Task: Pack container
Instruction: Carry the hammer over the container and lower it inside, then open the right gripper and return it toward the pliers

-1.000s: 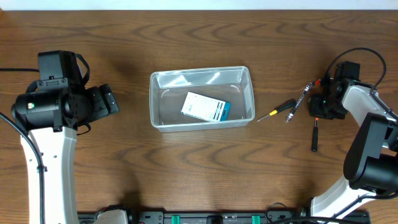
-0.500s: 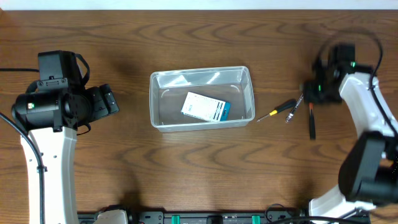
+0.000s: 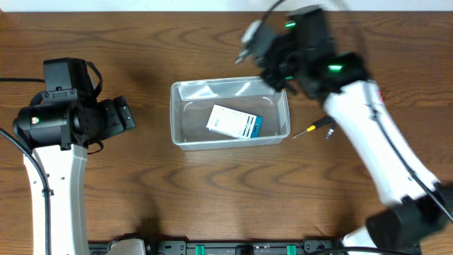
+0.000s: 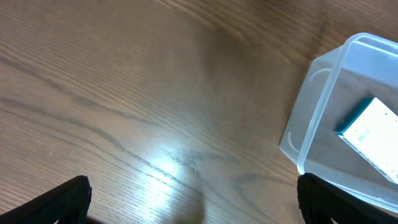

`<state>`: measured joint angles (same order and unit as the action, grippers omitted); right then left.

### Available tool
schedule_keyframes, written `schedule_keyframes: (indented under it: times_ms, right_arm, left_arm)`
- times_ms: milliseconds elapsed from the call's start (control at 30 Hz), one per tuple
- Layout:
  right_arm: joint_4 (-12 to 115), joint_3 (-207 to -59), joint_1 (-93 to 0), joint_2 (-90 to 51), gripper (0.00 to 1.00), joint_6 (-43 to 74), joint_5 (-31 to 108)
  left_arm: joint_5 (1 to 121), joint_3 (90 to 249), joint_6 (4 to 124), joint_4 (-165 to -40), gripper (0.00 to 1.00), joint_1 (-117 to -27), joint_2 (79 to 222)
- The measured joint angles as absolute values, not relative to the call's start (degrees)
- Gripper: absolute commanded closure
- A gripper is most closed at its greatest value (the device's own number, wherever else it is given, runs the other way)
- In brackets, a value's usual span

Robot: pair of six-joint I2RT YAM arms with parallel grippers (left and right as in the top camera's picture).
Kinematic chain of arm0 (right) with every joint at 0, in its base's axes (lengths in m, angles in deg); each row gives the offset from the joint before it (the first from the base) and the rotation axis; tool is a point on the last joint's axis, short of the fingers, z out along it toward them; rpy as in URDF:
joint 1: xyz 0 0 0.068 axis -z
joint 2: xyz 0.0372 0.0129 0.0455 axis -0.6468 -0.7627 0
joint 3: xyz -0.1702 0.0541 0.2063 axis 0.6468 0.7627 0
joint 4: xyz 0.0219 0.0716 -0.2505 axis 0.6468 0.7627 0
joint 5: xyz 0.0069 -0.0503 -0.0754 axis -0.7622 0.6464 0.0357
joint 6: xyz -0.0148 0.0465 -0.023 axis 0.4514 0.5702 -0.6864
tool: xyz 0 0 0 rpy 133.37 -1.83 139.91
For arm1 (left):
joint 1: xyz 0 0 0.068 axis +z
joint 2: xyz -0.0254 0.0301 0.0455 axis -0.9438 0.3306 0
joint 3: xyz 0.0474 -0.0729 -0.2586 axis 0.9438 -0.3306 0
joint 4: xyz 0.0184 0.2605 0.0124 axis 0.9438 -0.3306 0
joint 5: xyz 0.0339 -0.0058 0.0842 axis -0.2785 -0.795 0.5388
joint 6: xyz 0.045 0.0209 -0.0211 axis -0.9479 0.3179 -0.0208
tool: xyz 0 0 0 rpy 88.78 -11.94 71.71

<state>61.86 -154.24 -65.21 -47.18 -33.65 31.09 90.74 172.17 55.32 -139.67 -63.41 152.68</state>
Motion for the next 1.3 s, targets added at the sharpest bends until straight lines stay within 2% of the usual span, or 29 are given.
schedule_keyframes:
  times_ms: [167,400,433,467,500,533,633,700,867,967,1033,1200,1267,1300]
  right_arm:
    - [60.4,-154.0,-69.6,-56.9,0.99,-40.2,29.2]
    - [60.6,-153.3,-70.7,-68.1,0.99,-42.5,28.0]
    - [60.7,-153.2,-70.7,-68.9,0.93,-42.5,28.0]
    - [60.8,-153.1,-70.7,-69.2,0.77,-42.6,28.0]
    - [60.8,-153.1,-70.7,-69.4,0.57,-42.6,28.0]
    - [60.7,-153.1,-70.7,-69.4,0.46,-42.8,28.0]
    - [60.5,-153.1,-70.7,-69.4,0.21,-42.8,27.6]
    - [60.6,-153.2,-70.7,-69.3,0.18,-42.2,27.7]
    - [63.8,-155.4,-70.5,-68.2,0.20,-37.4,31.4]
    - [64.6,-157.4,-69.8,-64.5,0.14,-30.8,38.3]
    - [64.5,-158.6,-68.5,-60.7,0.11,-24.9,44.2]
    - [70.3,-161.4,-59.2,-49.3,0.16,-1.7,57.1]
    - [74.9,-162.1,-53.9,-47.0,0.11,7.0,59.4]
    - [77.9,-162.2,-50.7,-46.4,0.03,11.6,60.4]
  left_arm:
    - [90.7,172.2,55.3,-140.1,0.02,-63.4,152.7]
    - [90.7,172.2,55.3,-140.1,0.02,-63.4,152.7]
    - [90.7,172.2,55.3,-140.1,0.02,-63.4,152.7]
    - [90.7,172.2,55.3,-140.1,0.02,-63.4,152.7]
    - [90.7,172.2,55.3,-140.1,0.02,-63.4,152.7]
    - [90.7,172.2,55.3,-140.1,0.02,-63.4,152.7]
    - [90.7,172.2,55.3,-140.1,0.02,-63.4,152.7]
    - [90.7,172.2,55.3,-140.1,0.02,-63.4,152.7]
    - [90.7,172.2,55.3,-140.1,0.02,-63.4,152.7]
    - [90.7,172.2,55.3,-140.1,0.02,-63.4,152.7]
    - [90.7,172.2,55.3,-140.1,0.02,-63.4,152.7]
    - [90.7,172.2,55.3,-140.2,0.02,-63.4,152.7]
    - [90.7,172.2,55.3,-140.2,0.02,-63.4,152.7]
    - [90.7,172.2,55.3,-140.2,0.02,-63.4,152.7]
